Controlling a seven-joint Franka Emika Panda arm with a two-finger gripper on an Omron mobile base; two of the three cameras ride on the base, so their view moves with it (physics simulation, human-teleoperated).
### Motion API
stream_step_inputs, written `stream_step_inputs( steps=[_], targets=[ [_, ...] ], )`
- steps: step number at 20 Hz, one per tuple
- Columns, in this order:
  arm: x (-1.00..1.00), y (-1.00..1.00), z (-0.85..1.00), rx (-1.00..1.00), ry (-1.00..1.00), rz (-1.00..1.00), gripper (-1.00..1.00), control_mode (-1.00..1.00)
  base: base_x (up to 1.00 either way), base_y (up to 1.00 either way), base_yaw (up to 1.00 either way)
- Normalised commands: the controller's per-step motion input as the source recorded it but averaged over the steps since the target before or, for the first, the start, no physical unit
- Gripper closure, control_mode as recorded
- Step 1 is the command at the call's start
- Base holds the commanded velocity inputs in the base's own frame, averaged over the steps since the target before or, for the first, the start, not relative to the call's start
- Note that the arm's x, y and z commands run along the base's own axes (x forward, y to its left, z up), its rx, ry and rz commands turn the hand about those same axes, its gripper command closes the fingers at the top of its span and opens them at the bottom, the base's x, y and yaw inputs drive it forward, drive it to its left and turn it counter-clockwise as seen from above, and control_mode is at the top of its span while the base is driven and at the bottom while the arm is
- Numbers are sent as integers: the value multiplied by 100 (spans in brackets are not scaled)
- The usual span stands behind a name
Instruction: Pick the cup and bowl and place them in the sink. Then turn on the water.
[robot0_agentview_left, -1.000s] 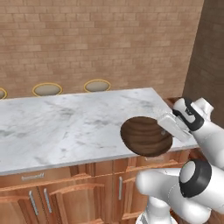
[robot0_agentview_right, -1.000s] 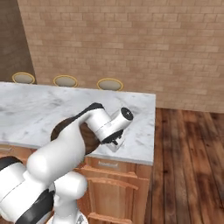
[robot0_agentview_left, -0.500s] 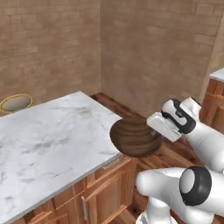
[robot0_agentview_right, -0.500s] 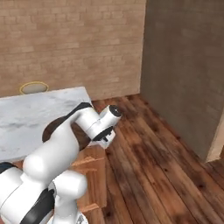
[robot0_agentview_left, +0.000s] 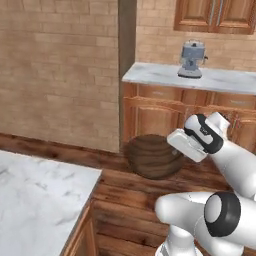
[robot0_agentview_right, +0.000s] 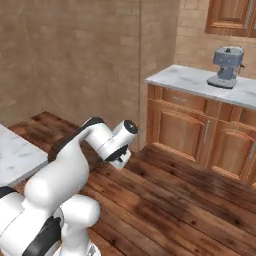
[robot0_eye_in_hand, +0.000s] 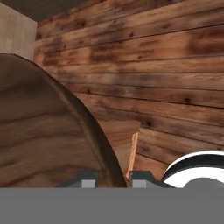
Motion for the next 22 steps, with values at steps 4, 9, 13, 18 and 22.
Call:
stream_step_inputs(
  steps=[4, 9, 13, 18, 22],
  targets=[
    [0, 0, 0, 0, 0, 0, 100, 100, 0, 0, -94],
    [0, 0, 0, 0, 0, 0, 100, 100, 2, -1, -89],
    [0, 0, 0, 0, 0, 0, 100, 100, 40, -5, -40],
    [0, 0, 0, 0, 0, 0, 100, 100, 63, -8, -10],
    [0, 0, 0, 0, 0, 0, 100, 100, 66, -4, -9]
  ],
)
